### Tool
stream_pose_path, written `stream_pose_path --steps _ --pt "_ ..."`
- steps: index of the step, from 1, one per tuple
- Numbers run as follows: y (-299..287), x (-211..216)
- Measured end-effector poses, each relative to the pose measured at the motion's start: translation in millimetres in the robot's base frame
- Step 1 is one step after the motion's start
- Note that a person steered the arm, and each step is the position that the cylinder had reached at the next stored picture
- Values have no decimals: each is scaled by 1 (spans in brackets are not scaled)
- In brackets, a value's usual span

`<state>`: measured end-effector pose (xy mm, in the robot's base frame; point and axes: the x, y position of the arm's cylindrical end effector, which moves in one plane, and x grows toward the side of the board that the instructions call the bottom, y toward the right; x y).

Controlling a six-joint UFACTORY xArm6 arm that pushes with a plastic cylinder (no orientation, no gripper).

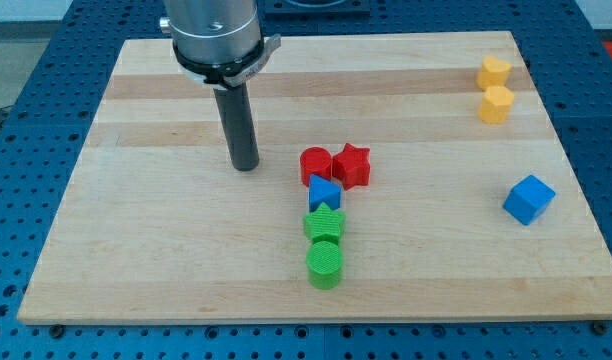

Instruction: Slide the red blocks towards the center right

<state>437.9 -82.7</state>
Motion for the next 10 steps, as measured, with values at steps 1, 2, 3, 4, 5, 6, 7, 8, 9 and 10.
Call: stream_pose_path --steps 1,2,3,4,5,6,7,8,9,10 --pt "39 9" --pt "40 9" --pt "45 13" --pt "102 23" --pt "163 25" --pt "209 25" --pt "229 25" --pt "234 32" --pt "243 44" --pt "243 44"
